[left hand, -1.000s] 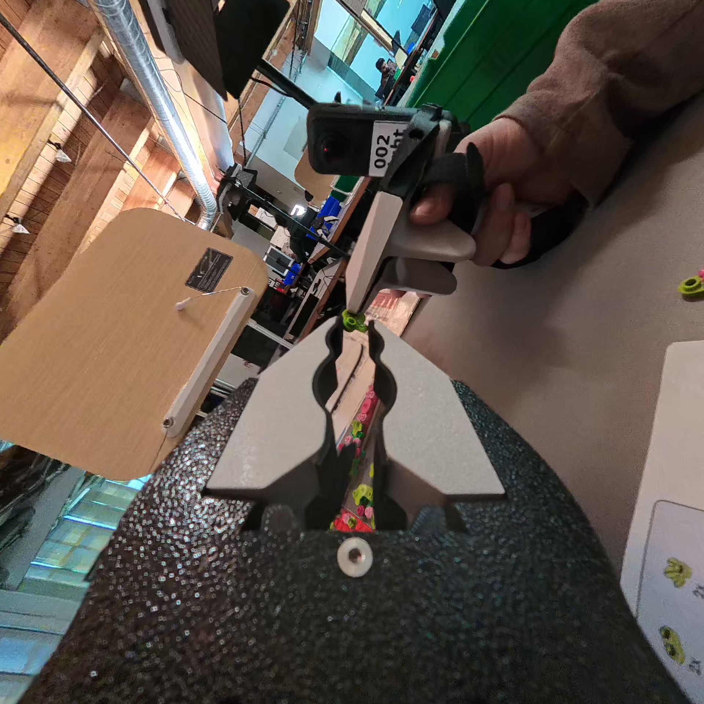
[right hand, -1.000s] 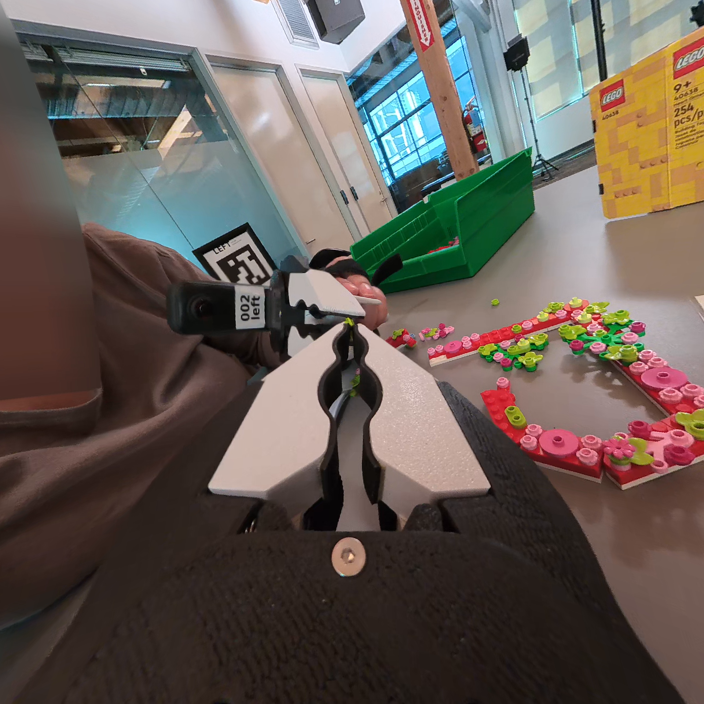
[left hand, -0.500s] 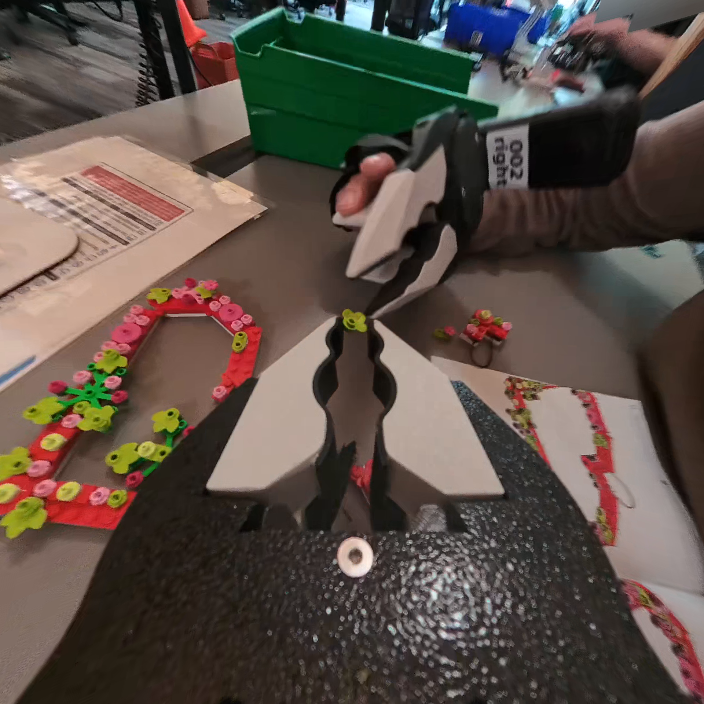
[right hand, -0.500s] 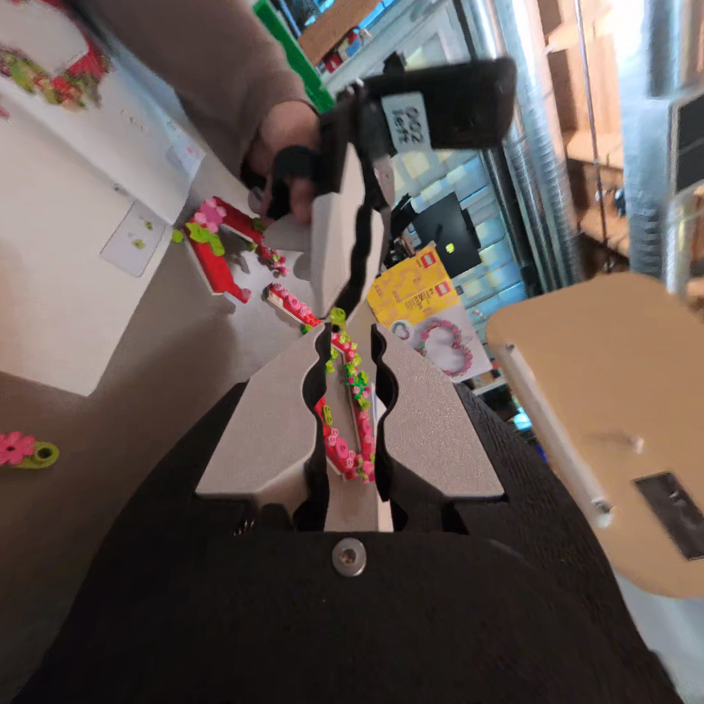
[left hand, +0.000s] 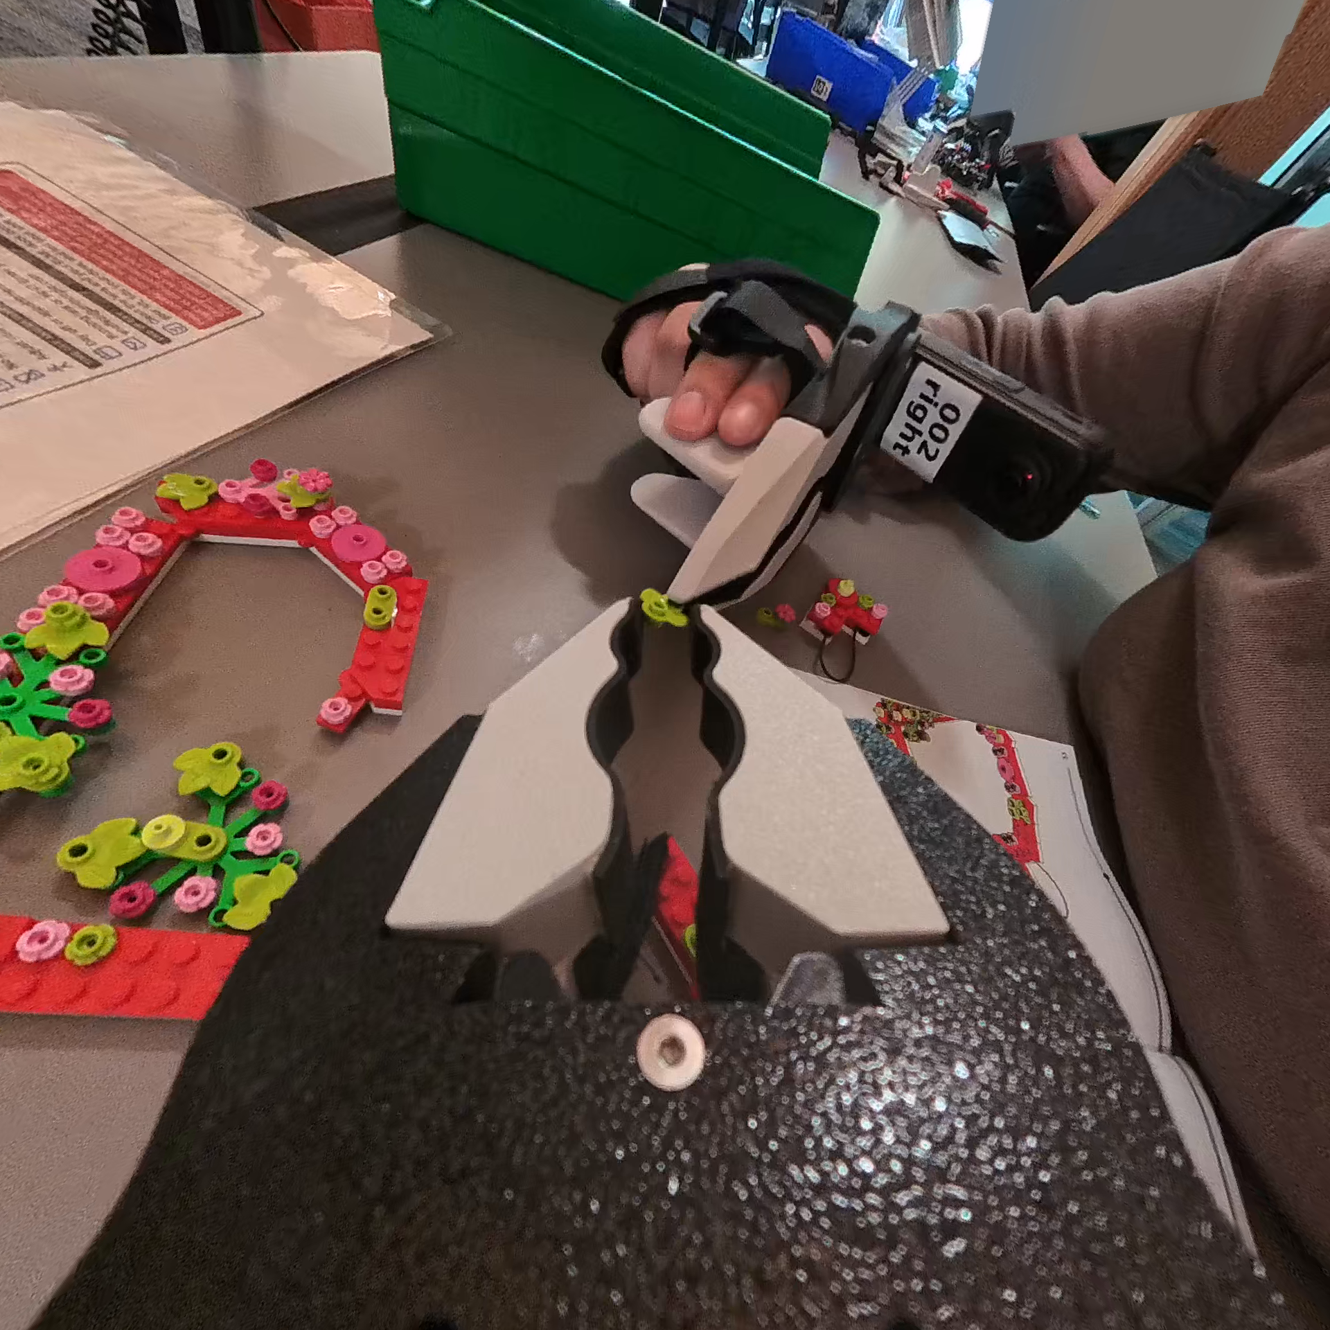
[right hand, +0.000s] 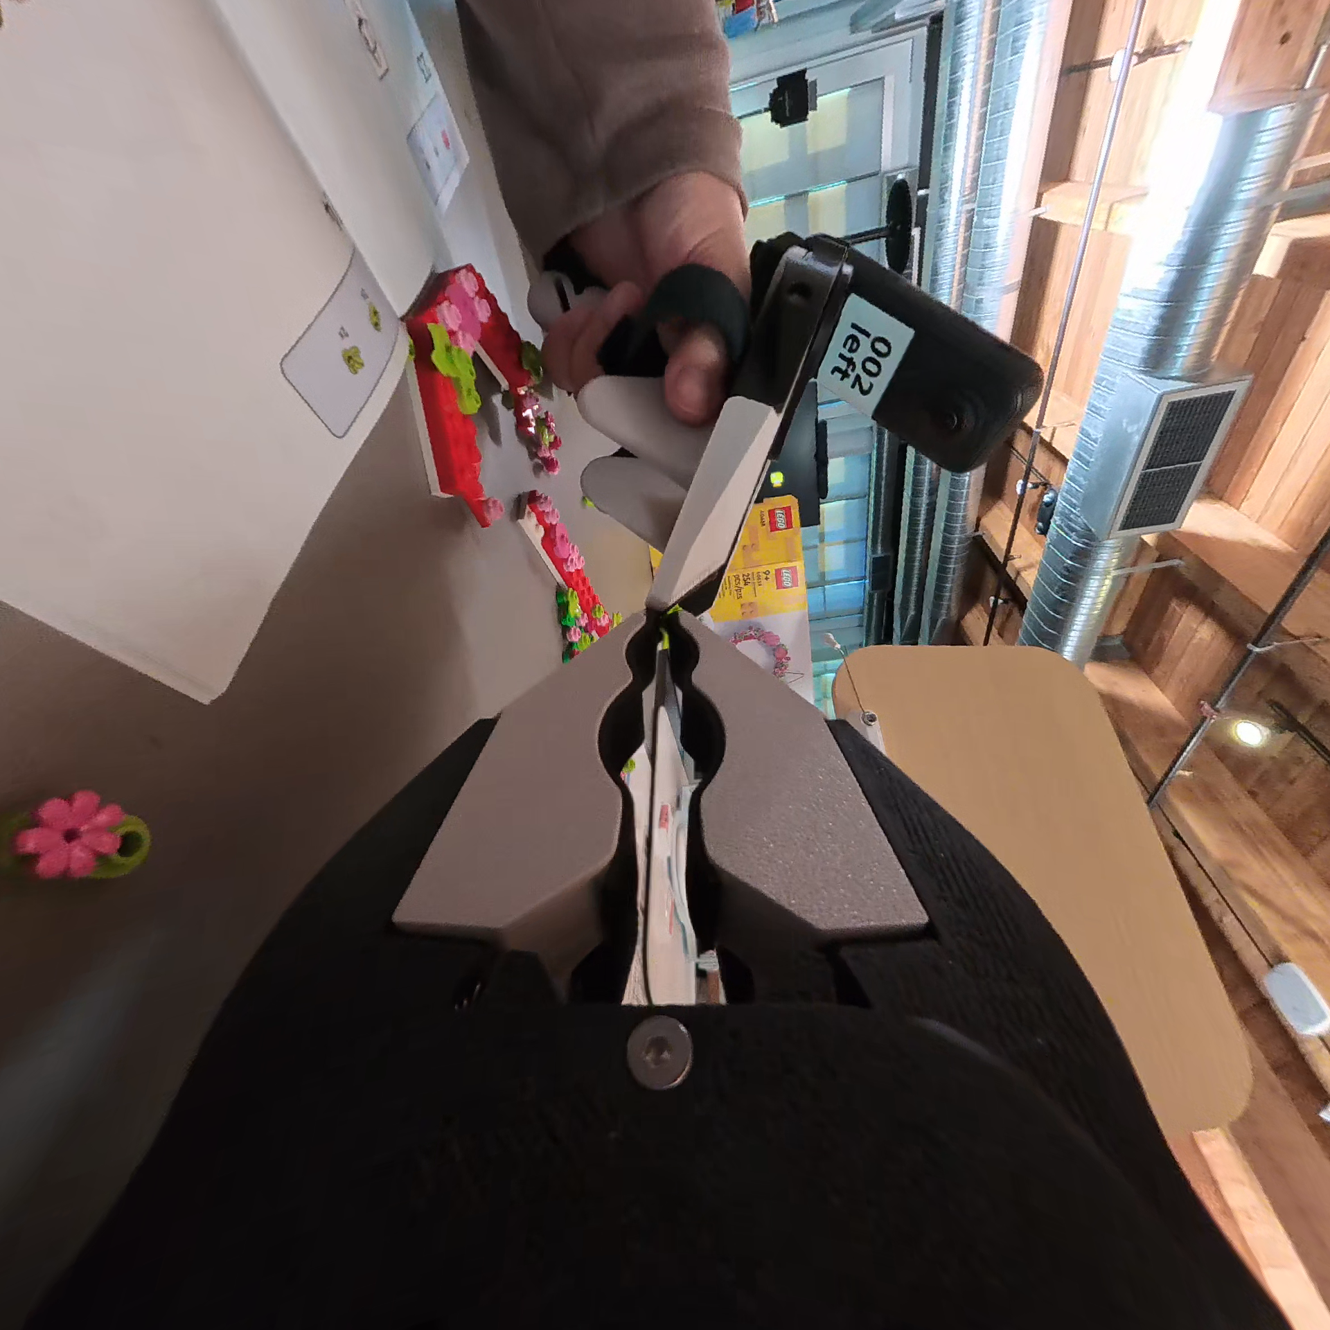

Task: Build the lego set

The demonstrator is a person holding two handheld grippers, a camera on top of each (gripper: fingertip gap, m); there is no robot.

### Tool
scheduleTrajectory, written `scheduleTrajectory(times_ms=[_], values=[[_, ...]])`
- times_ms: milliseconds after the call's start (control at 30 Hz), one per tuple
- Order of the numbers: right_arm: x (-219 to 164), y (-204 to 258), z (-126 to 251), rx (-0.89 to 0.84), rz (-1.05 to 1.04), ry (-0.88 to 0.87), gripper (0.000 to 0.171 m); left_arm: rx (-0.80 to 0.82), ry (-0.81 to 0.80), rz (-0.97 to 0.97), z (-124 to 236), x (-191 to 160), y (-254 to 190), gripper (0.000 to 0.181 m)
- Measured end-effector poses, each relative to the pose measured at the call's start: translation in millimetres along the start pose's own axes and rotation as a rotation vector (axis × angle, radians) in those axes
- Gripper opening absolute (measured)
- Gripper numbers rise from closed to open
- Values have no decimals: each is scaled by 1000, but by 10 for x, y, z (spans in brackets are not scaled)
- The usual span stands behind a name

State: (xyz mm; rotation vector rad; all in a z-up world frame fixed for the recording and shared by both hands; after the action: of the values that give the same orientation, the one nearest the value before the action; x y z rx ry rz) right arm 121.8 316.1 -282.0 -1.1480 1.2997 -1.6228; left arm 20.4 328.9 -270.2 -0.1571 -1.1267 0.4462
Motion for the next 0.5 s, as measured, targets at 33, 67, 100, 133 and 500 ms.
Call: scheduleTrajectory(times_ms=[33, 67, 100, 133, 500], values=[[-4, 1, -4, -3, 7, 10, 0, 3, -5, 8, 1, 1, 7, 11], [-14, -6, -9, -8, 3, 23, 0, 17, -18, 10, 1, 13, 17, 11], [-38, -20, -13, -12, -14, 36, 0, 51, -32, 5, 4, 38, 38, 14], [-82, -29, -15, -6, -37, 56, 0, 117, -37, -10, 16, 66, 82, 30], [-556, 46, -84, 107, -223, 346, 0, 442, 450, -366, -231, -10, 644, 42]])
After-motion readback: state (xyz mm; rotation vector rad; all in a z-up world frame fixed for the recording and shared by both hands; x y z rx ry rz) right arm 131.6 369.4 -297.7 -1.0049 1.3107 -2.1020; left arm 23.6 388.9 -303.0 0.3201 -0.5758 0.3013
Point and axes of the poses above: each gripper's, where its closed fingertips meet, z back along the fingers, x out of its top, y = z × x across the jaws, the point moved 6 cm from there along z, back along the fingers, and after that the axes turned 5 degrees about y, right-handed, at the moved point
